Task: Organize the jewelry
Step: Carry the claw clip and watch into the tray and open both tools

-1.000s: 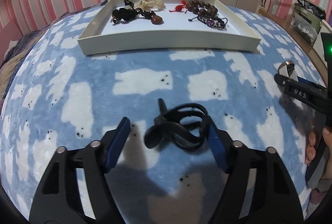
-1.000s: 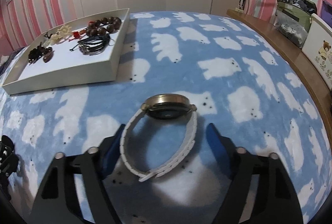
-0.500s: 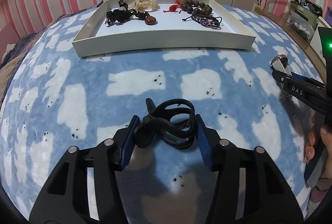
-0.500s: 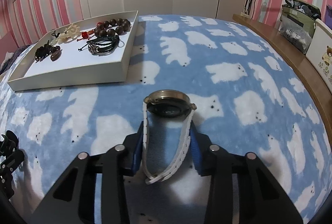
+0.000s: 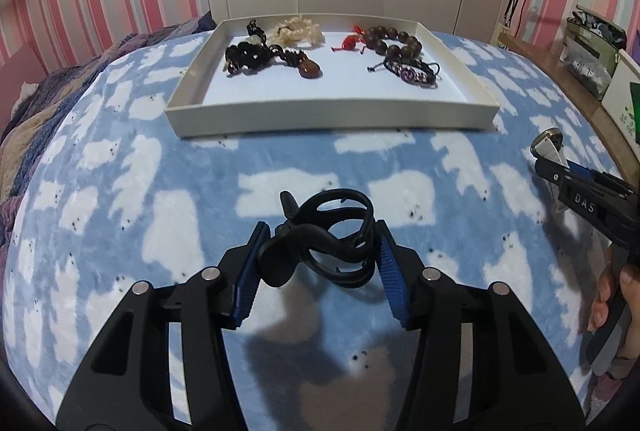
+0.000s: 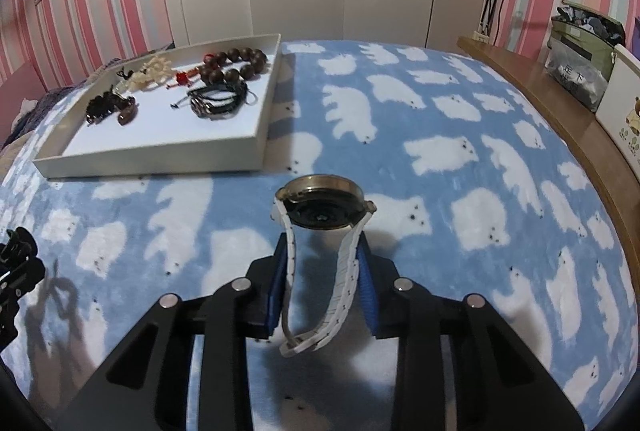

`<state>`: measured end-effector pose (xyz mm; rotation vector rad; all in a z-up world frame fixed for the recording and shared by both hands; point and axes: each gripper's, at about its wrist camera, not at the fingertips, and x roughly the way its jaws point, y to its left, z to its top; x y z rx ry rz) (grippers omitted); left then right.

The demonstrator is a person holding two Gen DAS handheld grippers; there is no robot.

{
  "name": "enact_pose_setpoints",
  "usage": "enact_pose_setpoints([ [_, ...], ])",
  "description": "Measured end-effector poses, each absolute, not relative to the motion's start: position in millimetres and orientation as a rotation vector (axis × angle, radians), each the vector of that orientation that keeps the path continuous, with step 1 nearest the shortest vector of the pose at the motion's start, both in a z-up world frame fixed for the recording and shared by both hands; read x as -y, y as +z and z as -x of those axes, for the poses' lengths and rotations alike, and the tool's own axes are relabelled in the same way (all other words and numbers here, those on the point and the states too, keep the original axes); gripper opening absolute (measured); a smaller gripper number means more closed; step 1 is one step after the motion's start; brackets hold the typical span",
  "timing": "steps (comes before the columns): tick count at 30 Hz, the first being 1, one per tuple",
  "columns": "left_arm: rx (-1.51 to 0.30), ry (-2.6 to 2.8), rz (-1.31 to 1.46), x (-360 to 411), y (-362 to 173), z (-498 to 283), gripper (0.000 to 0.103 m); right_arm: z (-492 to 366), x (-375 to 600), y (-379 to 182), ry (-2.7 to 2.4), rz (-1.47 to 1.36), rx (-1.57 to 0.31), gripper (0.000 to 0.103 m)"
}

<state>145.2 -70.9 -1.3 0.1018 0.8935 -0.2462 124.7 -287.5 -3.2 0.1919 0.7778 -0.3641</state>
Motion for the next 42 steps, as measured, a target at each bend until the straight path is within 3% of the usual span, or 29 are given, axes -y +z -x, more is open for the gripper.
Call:
enact_pose_setpoints([
  [19, -0.819, -0.211, -0.102, 63, 61, -244, 0.052, -201, 246, 79, -0.251, -0.137, -0.68, 0.032],
  [42, -0.929, -0.194, -0.069, 58, 1, -326, 0.052, -277, 223, 16, -0.194, -0.159, -0.814, 0.032],
])
